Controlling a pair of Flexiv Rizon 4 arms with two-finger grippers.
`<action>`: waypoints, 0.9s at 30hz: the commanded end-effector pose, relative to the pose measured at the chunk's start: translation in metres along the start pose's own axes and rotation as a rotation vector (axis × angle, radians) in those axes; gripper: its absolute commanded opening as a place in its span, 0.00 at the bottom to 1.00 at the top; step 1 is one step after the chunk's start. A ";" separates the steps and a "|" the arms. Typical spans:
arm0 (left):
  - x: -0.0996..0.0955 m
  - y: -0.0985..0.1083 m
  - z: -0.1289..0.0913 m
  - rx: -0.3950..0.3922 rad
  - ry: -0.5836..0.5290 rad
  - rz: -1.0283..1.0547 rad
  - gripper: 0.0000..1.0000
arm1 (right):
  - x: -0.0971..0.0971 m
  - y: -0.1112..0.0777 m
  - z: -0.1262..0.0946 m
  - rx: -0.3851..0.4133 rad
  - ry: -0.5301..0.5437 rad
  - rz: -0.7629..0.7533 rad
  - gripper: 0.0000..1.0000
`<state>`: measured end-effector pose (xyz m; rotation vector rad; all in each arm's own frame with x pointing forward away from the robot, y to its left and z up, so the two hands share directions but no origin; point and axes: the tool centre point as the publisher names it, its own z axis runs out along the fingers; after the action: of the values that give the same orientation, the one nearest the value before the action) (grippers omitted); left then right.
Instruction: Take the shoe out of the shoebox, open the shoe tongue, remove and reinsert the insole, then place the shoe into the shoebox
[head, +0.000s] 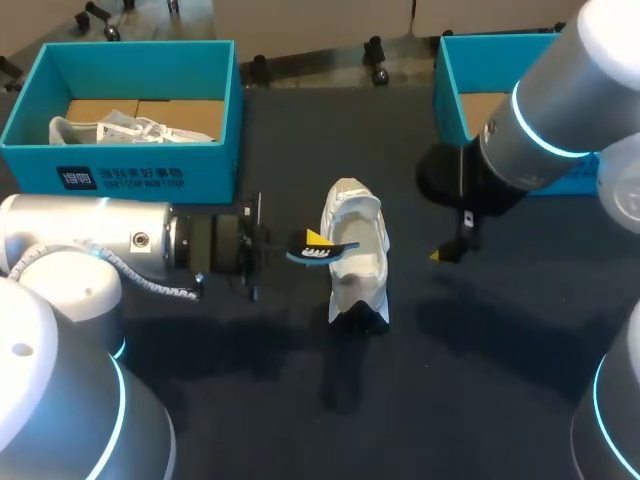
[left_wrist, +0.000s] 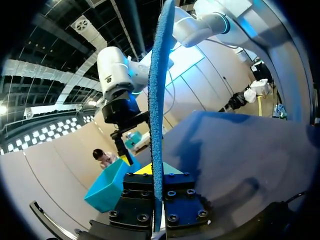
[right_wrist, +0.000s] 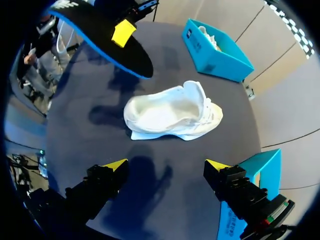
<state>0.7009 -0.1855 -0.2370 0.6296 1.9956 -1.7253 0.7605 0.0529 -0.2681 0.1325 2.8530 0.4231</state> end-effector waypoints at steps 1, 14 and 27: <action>-0.001 0.011 0.015 0.002 0.008 -0.011 0.00 | -0.012 -0.003 0.024 -0.026 -0.001 -0.017 1.00; 0.001 0.020 0.022 -0.002 0.027 -0.018 0.00 | -0.020 0.000 0.028 -0.042 0.009 -0.032 1.00; 0.001 0.040 0.026 -0.004 0.028 -0.034 0.00 | -0.037 0.019 0.039 -0.074 0.024 -0.022 1.00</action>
<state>0.7213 -0.2013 -0.2692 0.6206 2.0393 -1.7378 0.7987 0.0690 -0.2842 0.0863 2.8506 0.5247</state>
